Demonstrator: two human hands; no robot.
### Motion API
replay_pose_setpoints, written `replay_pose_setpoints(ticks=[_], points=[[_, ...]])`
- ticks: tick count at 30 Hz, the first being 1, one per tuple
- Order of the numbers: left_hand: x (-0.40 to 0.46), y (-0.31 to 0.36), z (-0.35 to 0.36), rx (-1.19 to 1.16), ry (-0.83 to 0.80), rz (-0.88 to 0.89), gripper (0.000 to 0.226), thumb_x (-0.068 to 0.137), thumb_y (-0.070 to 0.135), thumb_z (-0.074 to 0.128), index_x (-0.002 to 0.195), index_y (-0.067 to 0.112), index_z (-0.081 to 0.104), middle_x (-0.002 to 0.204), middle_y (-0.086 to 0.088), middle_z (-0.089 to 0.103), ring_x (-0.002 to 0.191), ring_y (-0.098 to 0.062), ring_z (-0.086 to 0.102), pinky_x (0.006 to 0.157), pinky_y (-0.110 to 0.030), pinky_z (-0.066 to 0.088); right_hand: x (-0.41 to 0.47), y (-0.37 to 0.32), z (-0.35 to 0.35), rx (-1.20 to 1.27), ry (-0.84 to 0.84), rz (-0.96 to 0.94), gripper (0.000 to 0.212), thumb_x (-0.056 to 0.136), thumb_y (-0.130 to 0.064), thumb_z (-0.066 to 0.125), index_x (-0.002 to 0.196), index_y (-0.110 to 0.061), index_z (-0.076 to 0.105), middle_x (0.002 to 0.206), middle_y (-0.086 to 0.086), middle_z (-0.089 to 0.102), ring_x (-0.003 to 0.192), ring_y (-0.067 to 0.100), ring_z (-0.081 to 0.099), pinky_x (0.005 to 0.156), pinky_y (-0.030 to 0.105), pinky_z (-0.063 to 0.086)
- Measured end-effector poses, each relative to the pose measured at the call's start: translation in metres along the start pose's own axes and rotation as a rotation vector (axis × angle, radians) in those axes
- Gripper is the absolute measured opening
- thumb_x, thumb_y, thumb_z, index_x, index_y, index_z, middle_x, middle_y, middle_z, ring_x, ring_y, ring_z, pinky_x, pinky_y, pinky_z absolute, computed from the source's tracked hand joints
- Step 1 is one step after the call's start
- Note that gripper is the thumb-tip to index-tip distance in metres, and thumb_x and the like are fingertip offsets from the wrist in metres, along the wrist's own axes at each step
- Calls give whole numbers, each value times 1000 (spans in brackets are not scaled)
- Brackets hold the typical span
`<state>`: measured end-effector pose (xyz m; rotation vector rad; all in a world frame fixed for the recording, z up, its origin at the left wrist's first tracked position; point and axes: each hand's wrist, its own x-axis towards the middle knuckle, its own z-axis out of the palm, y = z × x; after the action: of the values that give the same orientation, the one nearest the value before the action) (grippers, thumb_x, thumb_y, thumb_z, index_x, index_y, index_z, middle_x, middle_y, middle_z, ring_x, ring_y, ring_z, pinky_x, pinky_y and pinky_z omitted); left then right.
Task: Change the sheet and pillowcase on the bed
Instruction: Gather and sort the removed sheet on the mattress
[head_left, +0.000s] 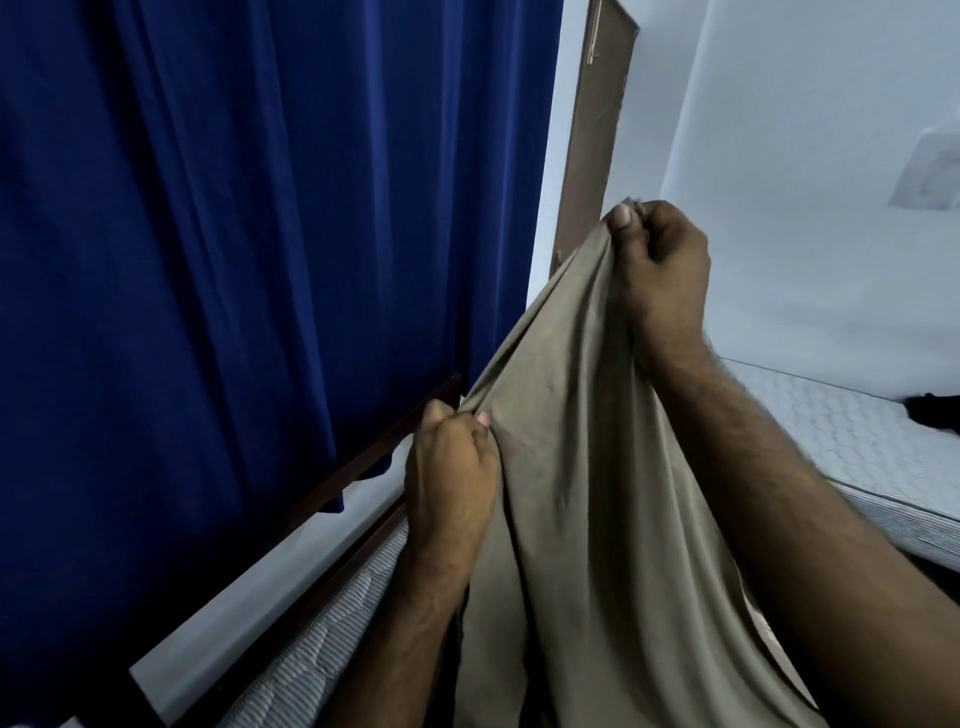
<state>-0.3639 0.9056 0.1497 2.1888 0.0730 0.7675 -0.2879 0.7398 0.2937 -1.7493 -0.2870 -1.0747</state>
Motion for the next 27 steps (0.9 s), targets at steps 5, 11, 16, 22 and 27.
replay_pose_setpoints(ticks=[5,11,16,22,27], points=[[-3,8,6,-111,-111,101,30,101,26,56,79,8,66,100,6,48,81,-5,51,68,-13,38,-6,11,5,74,-46,102,39,97,-45,55,92,-7,67,85,10,70,78,9,60,79,44,54],[-29,11,15,-186,-19,293,21,94,30,64,82,14,70,99,6,48,91,-9,51,77,-26,48,-7,3,10,187,-117,106,37,98,-40,59,87,-5,65,73,-7,57,72,6,51,71,33,47],[-78,44,23,-208,64,504,12,100,22,57,95,18,66,101,4,59,92,-15,59,78,-29,48,1,-3,11,211,-135,96,46,98,-44,58,86,-1,64,76,14,65,73,16,58,73,41,54],[-92,67,38,-827,-253,-356,13,105,22,49,108,22,62,108,16,67,94,7,56,91,-21,44,-2,-5,11,204,-180,83,44,100,-40,58,82,0,61,72,3,58,70,11,53,69,34,49],[-61,28,33,-606,26,-110,6,102,18,56,104,24,56,84,16,65,72,-5,63,64,-24,54,-2,-1,6,227,-149,148,45,98,-43,58,91,1,66,82,21,64,74,18,58,78,48,57]])
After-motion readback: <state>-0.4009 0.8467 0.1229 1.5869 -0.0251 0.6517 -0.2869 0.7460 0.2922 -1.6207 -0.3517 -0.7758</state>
